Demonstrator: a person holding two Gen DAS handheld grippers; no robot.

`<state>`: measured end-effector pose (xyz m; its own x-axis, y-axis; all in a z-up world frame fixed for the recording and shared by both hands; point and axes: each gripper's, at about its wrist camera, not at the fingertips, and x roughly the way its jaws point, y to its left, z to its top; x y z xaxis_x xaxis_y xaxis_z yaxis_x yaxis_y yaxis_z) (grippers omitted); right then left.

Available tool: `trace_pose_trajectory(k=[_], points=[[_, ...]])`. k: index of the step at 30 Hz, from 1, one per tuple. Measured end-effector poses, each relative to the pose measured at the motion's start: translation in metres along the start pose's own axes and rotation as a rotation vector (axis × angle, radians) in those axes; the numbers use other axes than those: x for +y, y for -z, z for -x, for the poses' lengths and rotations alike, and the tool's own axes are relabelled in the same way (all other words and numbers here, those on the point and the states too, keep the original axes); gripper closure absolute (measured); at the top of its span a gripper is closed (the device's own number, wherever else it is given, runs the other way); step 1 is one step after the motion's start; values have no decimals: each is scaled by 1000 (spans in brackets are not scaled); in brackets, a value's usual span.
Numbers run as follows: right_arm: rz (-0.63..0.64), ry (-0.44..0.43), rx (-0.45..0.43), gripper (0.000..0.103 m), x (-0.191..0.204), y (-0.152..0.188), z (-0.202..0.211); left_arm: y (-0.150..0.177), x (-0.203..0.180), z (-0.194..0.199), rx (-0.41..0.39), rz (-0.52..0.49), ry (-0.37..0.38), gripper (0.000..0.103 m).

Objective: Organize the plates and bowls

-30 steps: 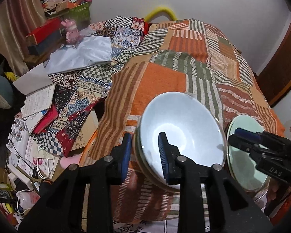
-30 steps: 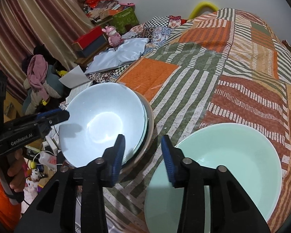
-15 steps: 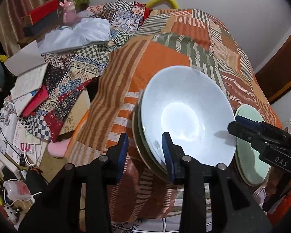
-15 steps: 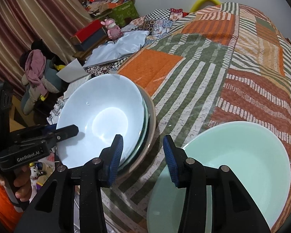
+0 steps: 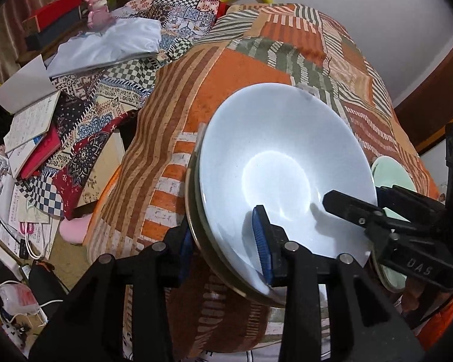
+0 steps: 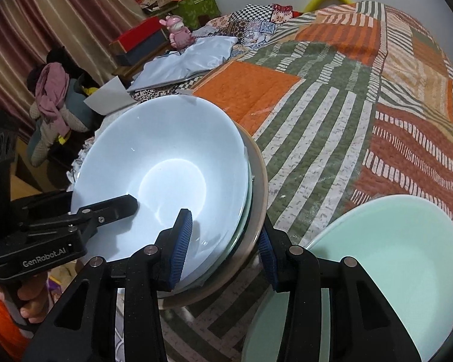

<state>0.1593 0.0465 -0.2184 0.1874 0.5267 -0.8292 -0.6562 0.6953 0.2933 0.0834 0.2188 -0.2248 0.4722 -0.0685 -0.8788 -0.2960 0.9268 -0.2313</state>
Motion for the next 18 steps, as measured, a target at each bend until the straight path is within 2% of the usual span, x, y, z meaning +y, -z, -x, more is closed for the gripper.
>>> trace_pose_trajectory(k=[9,12,18], points=[[-49,7,-13,67,-6,-4,9,-2,-11,7,-16,-16,-62,67],[-61,-4,-39,67,-9,-4,20,-3,-13,12,-19,-8,-55,66],[-70,1,-108,67,-15,-2,50,-6,-33,34,-74,-35,-47,66]])
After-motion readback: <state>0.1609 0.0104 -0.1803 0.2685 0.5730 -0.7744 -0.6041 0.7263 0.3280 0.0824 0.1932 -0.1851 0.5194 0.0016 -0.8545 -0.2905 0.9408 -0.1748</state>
